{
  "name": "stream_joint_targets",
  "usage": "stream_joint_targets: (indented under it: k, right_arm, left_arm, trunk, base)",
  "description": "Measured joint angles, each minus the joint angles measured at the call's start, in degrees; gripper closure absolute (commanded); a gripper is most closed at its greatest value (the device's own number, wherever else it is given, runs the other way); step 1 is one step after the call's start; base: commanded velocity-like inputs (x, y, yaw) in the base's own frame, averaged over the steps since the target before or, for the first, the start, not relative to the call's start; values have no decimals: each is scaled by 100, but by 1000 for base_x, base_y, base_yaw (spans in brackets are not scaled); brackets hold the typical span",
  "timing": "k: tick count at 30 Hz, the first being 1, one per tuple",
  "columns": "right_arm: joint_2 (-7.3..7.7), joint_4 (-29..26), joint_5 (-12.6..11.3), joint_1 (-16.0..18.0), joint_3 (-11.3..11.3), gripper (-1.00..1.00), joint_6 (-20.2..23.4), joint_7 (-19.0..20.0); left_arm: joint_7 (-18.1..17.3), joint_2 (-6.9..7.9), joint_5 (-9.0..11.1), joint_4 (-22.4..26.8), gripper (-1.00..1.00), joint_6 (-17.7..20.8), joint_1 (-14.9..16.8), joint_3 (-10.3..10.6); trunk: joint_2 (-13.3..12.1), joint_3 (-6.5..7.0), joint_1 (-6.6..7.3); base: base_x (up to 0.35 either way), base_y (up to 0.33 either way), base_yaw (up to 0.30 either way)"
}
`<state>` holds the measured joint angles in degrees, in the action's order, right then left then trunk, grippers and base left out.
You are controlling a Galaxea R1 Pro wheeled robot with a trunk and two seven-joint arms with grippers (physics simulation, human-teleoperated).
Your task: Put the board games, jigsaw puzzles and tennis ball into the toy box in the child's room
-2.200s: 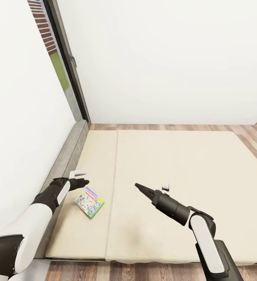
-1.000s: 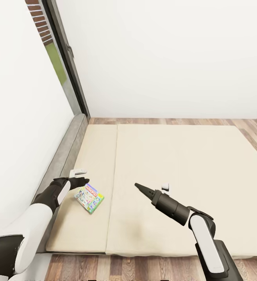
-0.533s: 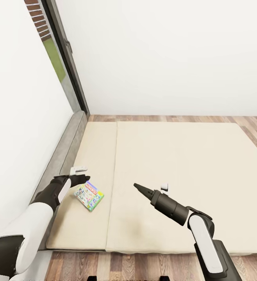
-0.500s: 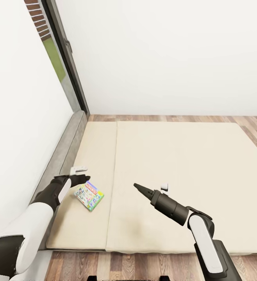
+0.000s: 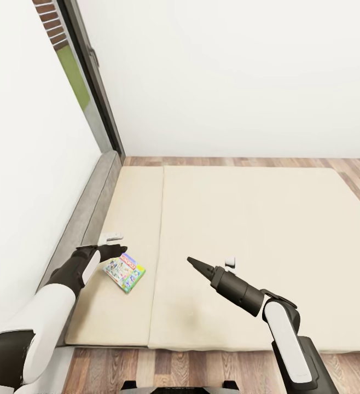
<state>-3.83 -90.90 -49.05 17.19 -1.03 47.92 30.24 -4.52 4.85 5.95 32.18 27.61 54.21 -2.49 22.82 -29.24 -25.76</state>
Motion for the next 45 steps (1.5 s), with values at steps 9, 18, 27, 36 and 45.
stream_joint_targets:
  k: [9, 18, 27, 36, 45]
  right_arm:
    - [0, -4, -3, 0, 0, -100, -2, 0]
    - [-8, 3, 5, -2, 0, -100, -6, 0]
    - [-9, 4, 6, 0, 0, -100, -7, 0]
    - [-9, 4, 6, 0, 0, -100, -7, 0]
    - [-9, 4, 10, 0, -5, -100, -7, -5]
  left_arm:
    - [-17, -1, 0, 0, -100, -4, 0, 3]
    - [-16, 7, -10, 0, -100, -13, 0, 7]
    - [-18, 8, -10, 0, -100, -19, 1, 1]
    - [-11, 8, -10, 0, -100, -23, 0, 0]
    - [-10, 14, -10, 0, -100, -23, 0, 1]
  trunk:
    - [0, -84, 0]
    - [0, -168, 0]
    - [0, -252, 0]
    - [0, -335, 0]
    - [0, -419, 0]
  base:
    - [0, 0, 0]
    - [0, 0, 0]
    - [0, 0, 0]
    - [0, 0, 0]
    - [0, 0, 0]
